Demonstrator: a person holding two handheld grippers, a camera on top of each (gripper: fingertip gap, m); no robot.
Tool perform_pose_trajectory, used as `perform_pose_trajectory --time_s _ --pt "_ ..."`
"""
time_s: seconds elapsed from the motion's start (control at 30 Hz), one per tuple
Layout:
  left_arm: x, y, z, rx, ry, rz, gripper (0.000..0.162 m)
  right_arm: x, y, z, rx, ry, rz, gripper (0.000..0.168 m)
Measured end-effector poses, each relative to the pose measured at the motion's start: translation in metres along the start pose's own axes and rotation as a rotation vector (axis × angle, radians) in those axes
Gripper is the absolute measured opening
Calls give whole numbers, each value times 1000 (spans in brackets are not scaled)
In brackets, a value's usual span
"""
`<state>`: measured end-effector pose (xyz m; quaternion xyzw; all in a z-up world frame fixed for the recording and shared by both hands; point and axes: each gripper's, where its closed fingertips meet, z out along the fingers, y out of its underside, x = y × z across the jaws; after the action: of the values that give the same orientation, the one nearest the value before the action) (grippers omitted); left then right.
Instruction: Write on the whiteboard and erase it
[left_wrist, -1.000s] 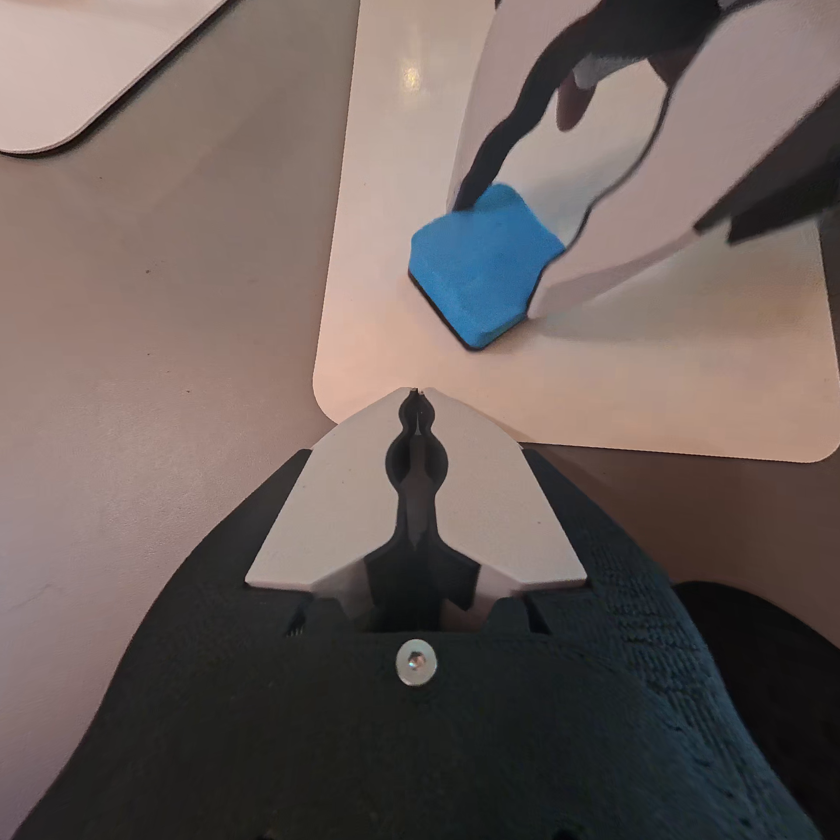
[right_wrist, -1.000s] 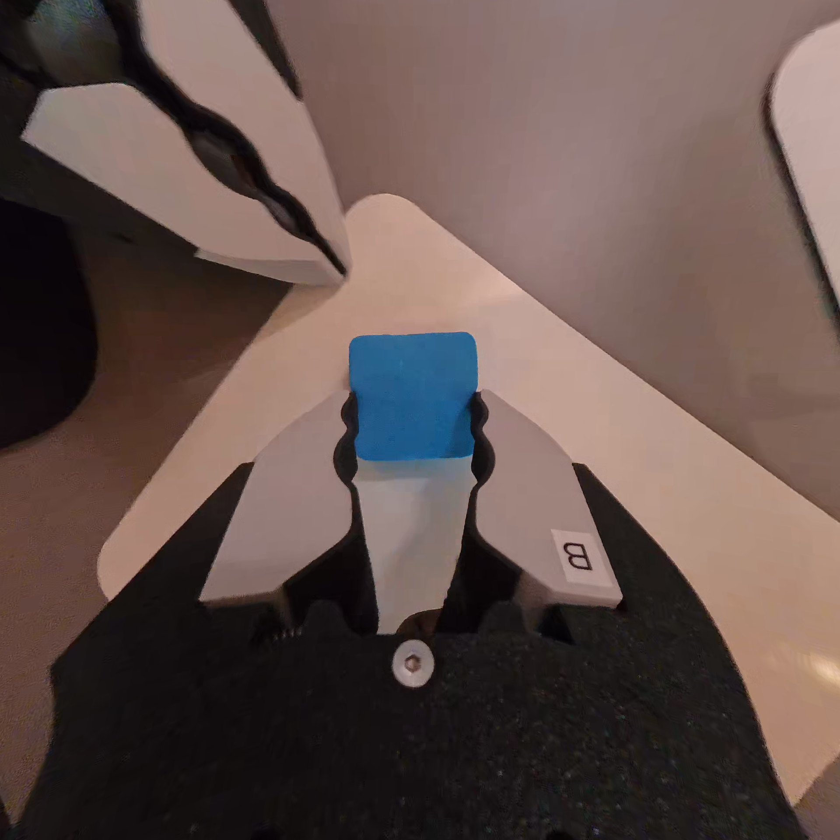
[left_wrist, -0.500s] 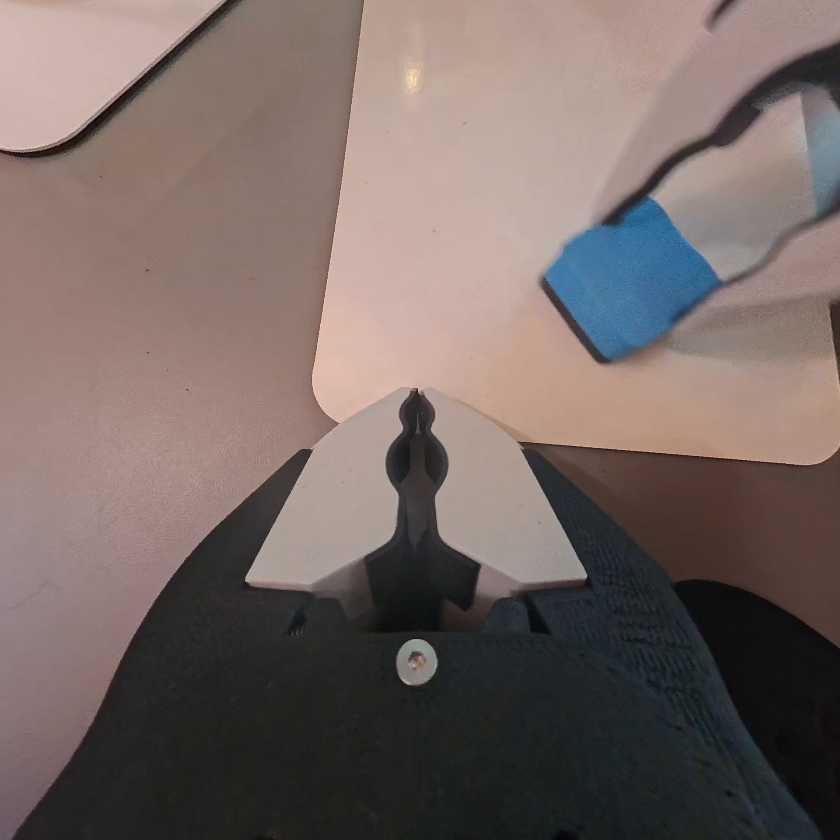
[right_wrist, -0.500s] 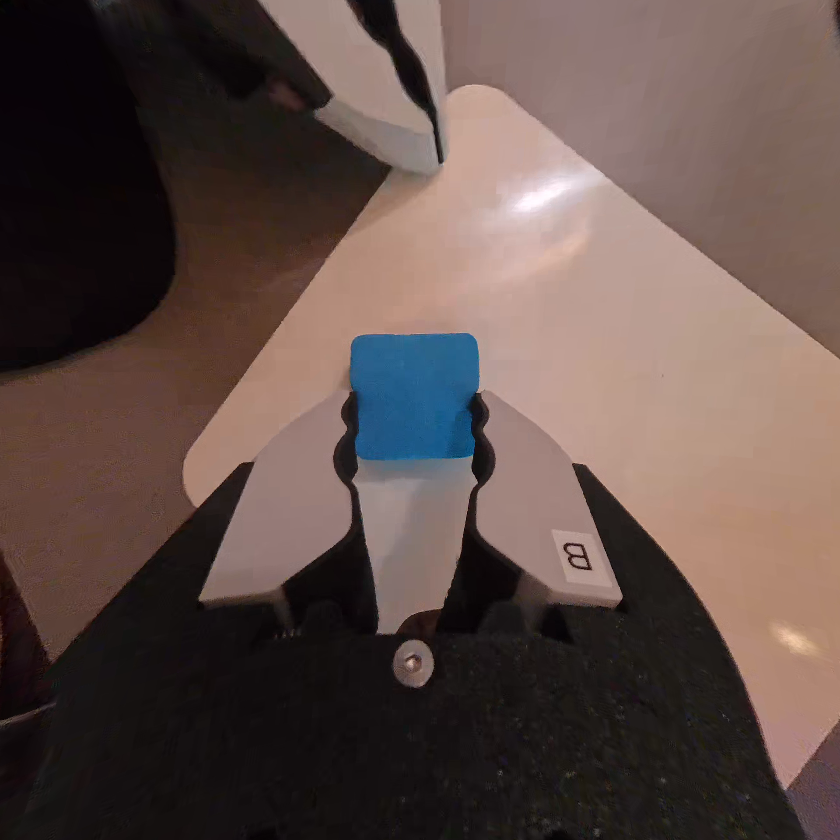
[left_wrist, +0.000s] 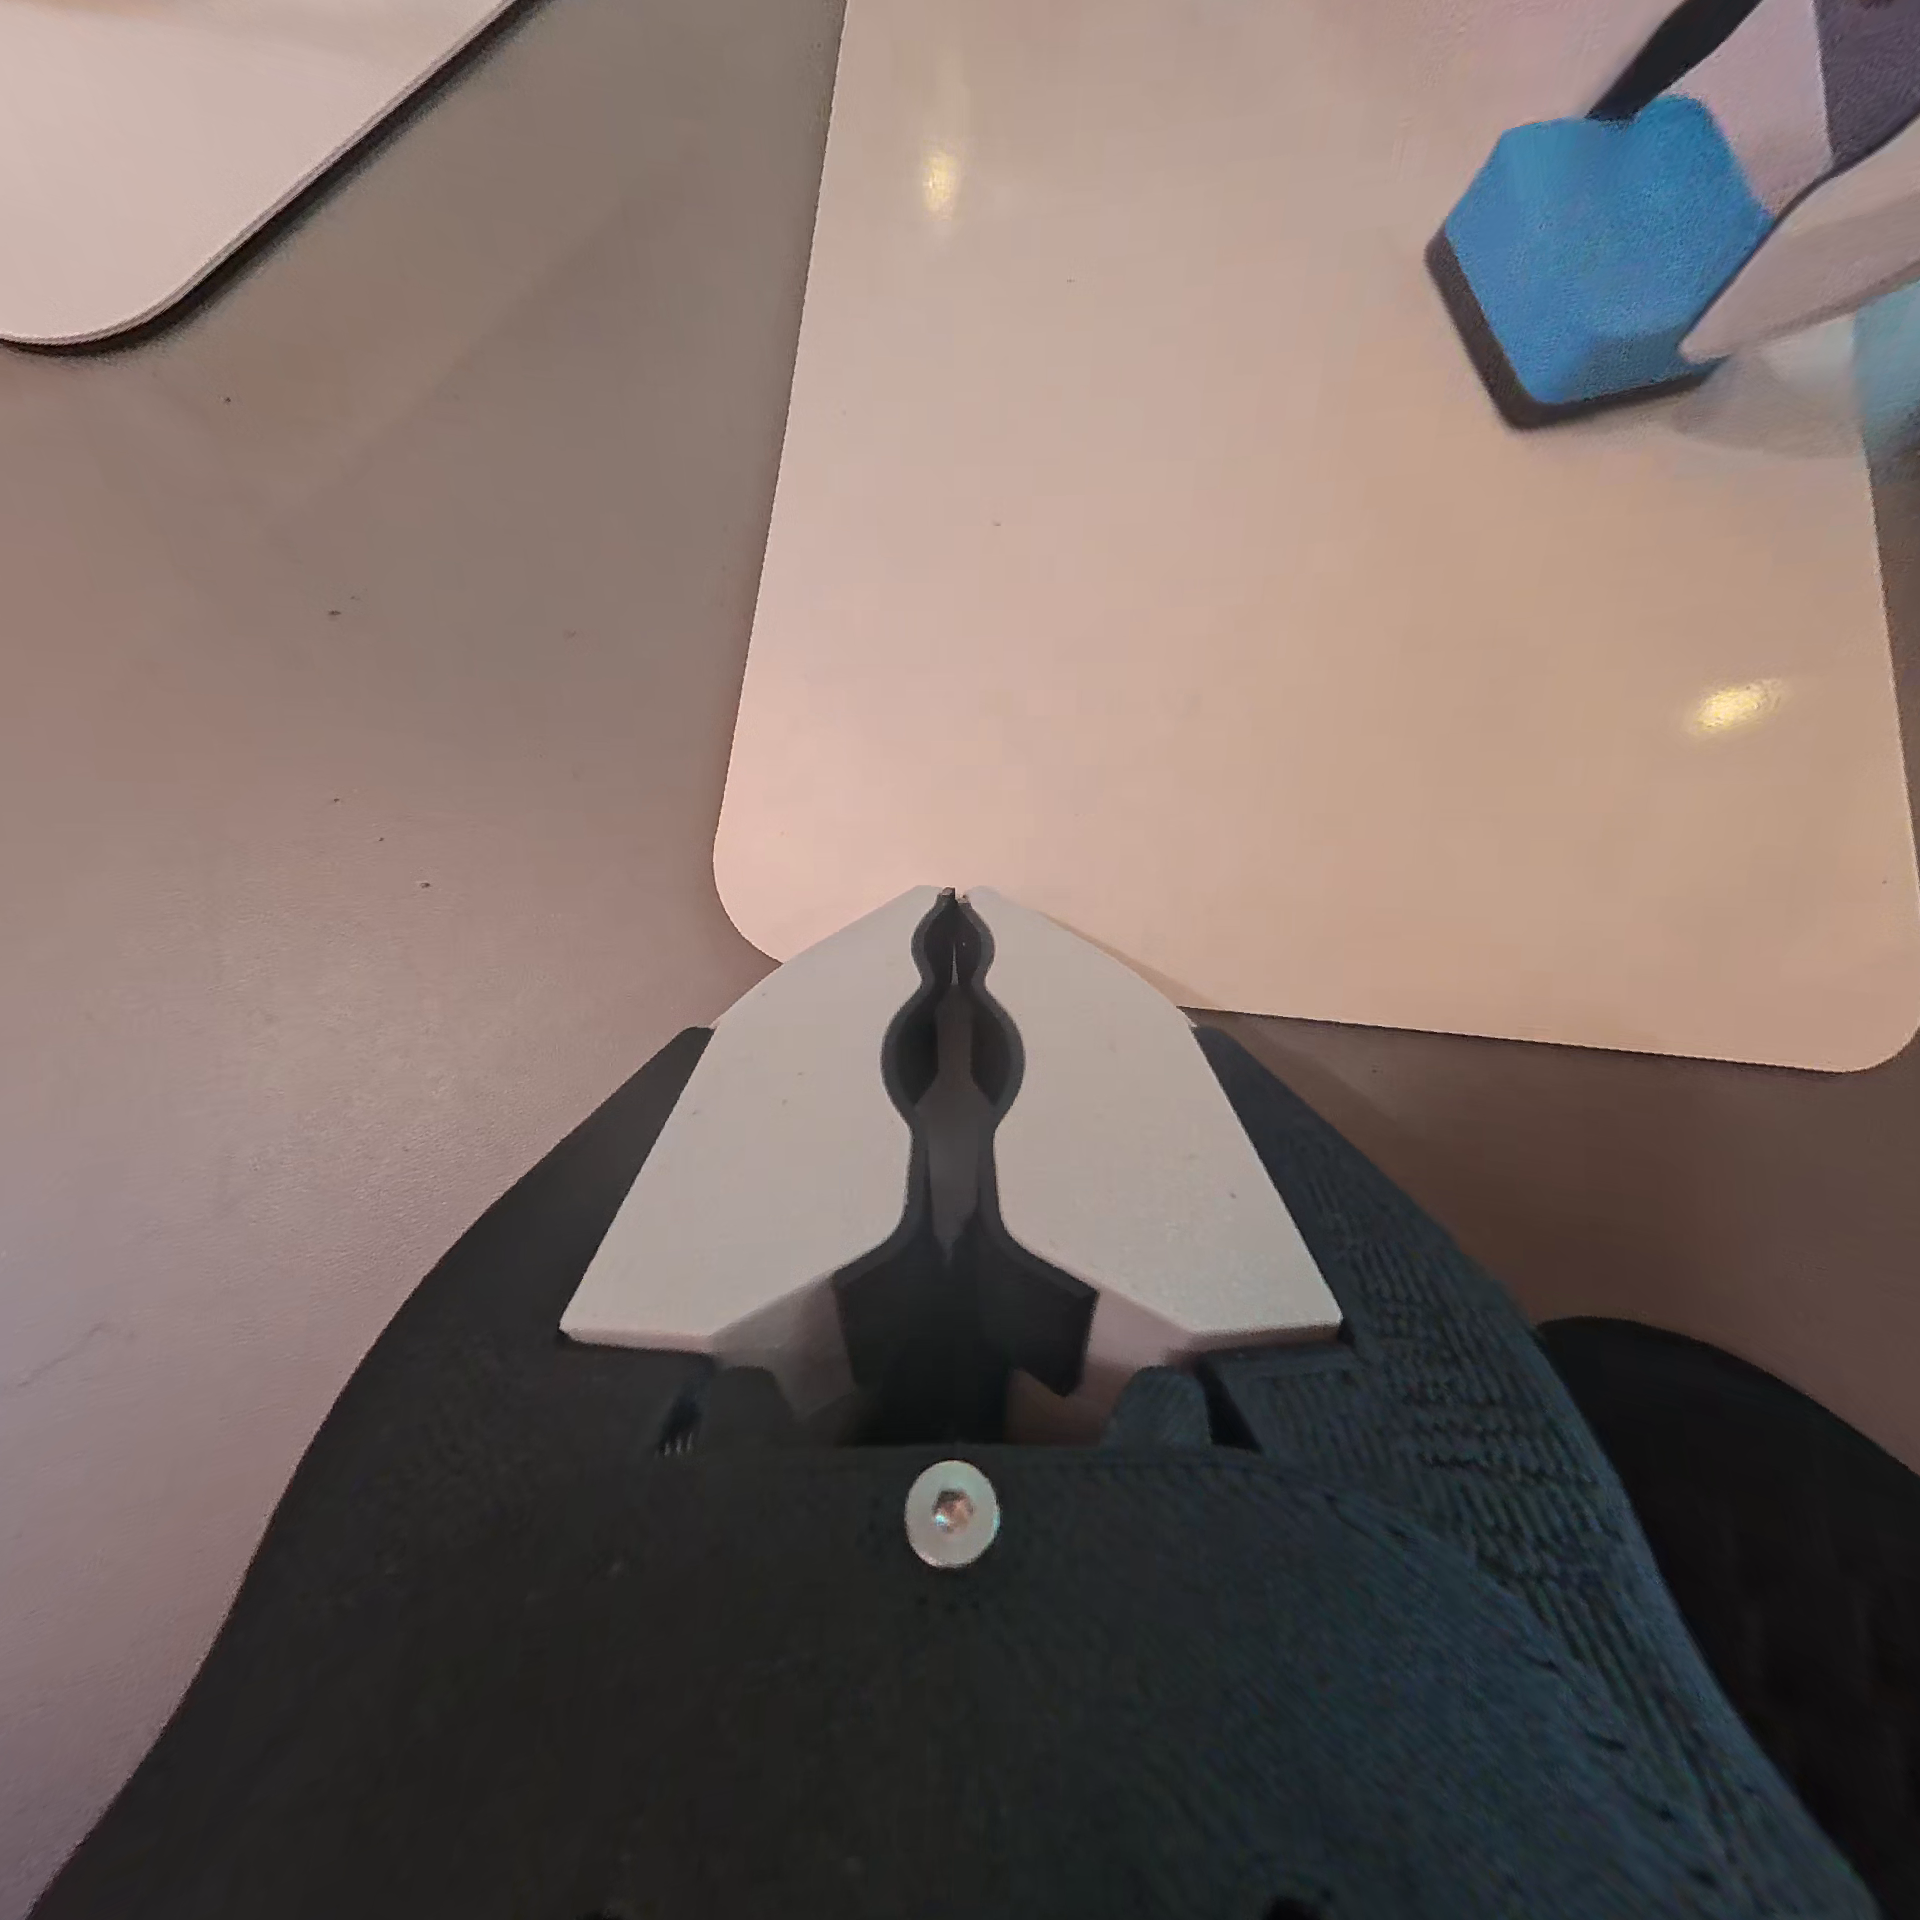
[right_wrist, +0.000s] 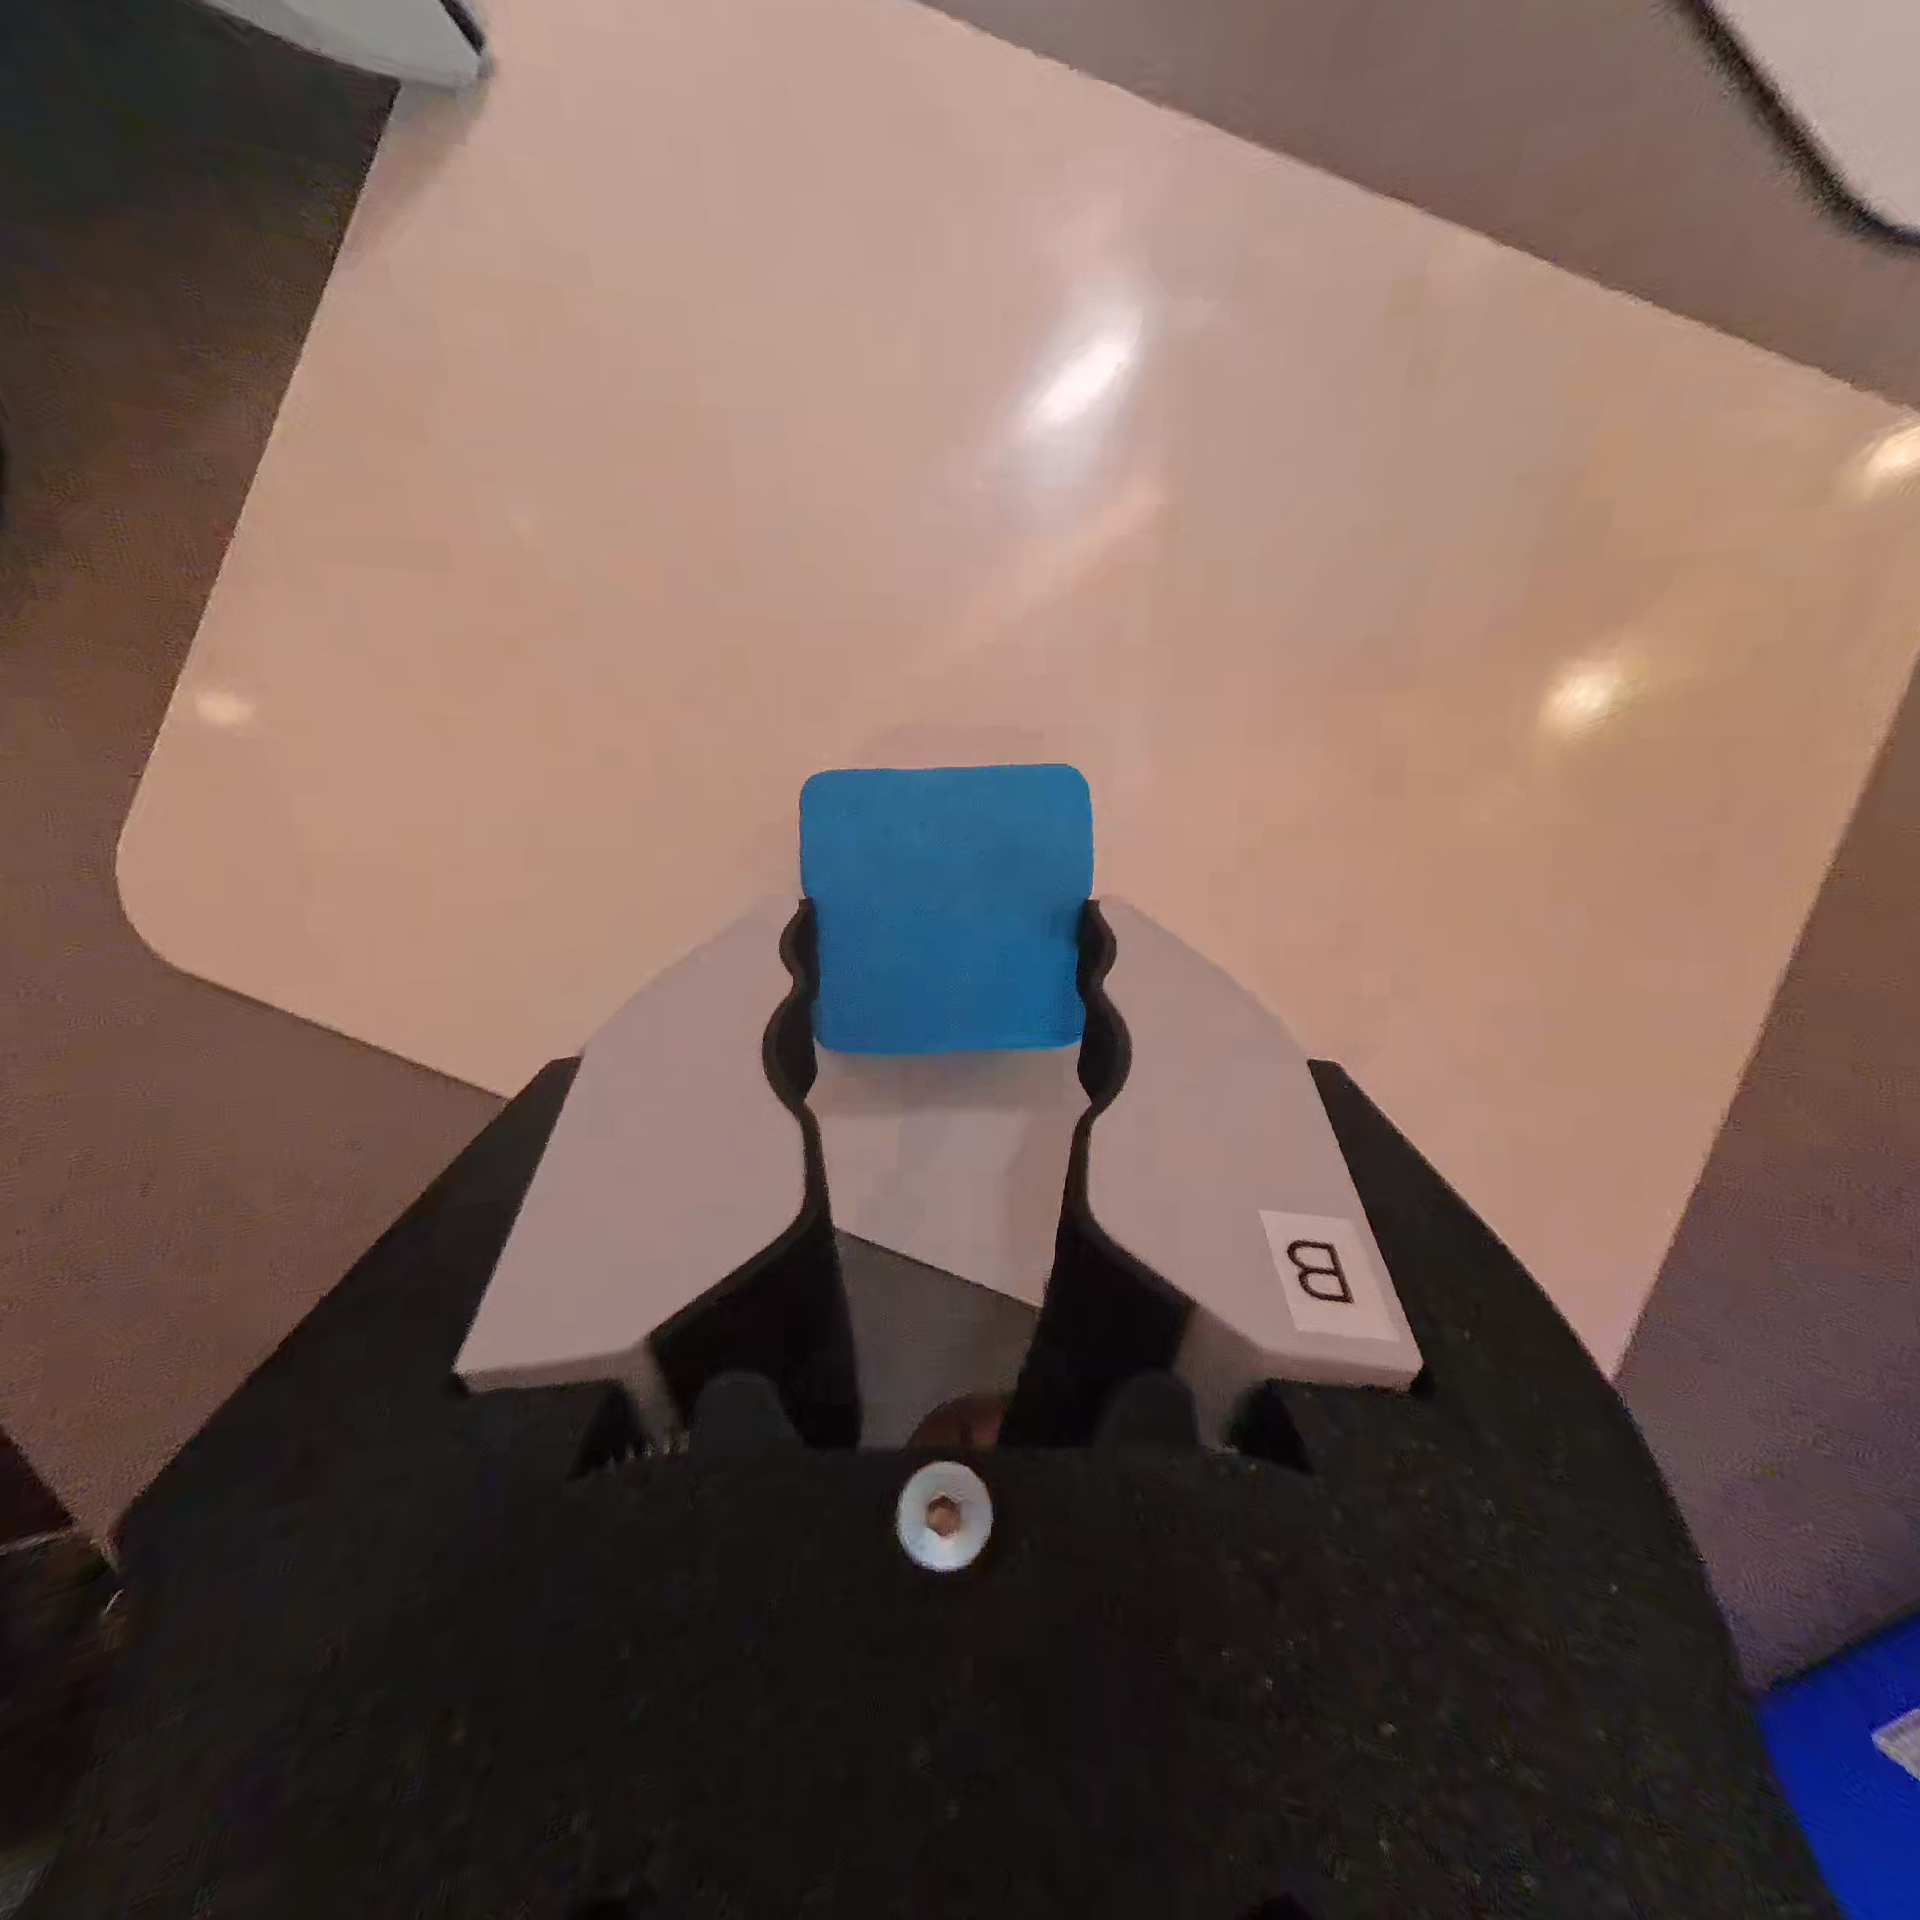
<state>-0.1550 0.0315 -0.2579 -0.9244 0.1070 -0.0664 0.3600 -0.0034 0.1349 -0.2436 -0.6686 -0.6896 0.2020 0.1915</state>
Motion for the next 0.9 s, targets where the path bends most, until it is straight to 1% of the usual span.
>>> perform_pose_trajectory --time_s 0.03,0.07,0.1,0.13,0.17,0.2,0.27,0.3,0.37,0.47,0.5,0.57,0.6,0.63,0.67,0.7,0.73,0.77,0.8,0.87,0.9 --pt "0 0 0 0 1 1 1 12 -12 -5 38 46 4 49" --pt "0 0 0 0 1 4 1 33 -27 -15 100 98 45 49" --pt "0 0 0 0 1 5 2 61 -42 -27 165 152 105 49" --pt "0 1 -1 -2 0 8 1 93 -50 -39 193 210 149 49" --pt "0 1 -1 -5 -2 11 1 123 -50 -46 167 260 190 49" --pt "0 1 -1 -5 -3 11 1 148 -46 -47 122 274 245 49" --pt "0 1 -1 -3 1 8 1 190 -42 -44 76 303 333 49" --pt "0 1 -2 -3 4 5 1 206 -36 -38 28 319 370 49" --pt "1 1 -2 -1 8 2 1 222 -23 -22 -58 316 405 49" --pt "0 2 -2 2 14 3 1 225 -4 3 -153 285 435 50" --pt "0 2 -2 1 15 6 1 224 0 9 -164 277 450 52" --pt "1 2 -2 -5 8 20 1 226 -2 11 -132 277 471 52" --pt "0 2 -2 -9 -1 36 1 224 -1 11 -136 275 479 66" --pt "-2 1 0 -13 -26 66 1 224 -2 9 -131 290 478 76" --pt "-5 1 -1 -18 -60 110 1 223 -8 6 -80 320 462 79" --pt "-4 0 -2 -16 -84 153 1 218 -21 0 4 335 437 80" --pt "1 -8 -7 29 -92 174 1 209 -36 -6 93 328 406 82" --pt "10 -21 -18 103 -87 172 22 198 -50 -13 165 313 365 86" --pt "20 -34 -35 178 -77 159 31 185 -62 -21 211 299 323 87" --pt "30 -56 -85 319 -108 144 40 162 -81 -36 275 280 241 88" --pt "24 -61 -117 373 -176 129 41 152 -91 -43 316 271 207 87"
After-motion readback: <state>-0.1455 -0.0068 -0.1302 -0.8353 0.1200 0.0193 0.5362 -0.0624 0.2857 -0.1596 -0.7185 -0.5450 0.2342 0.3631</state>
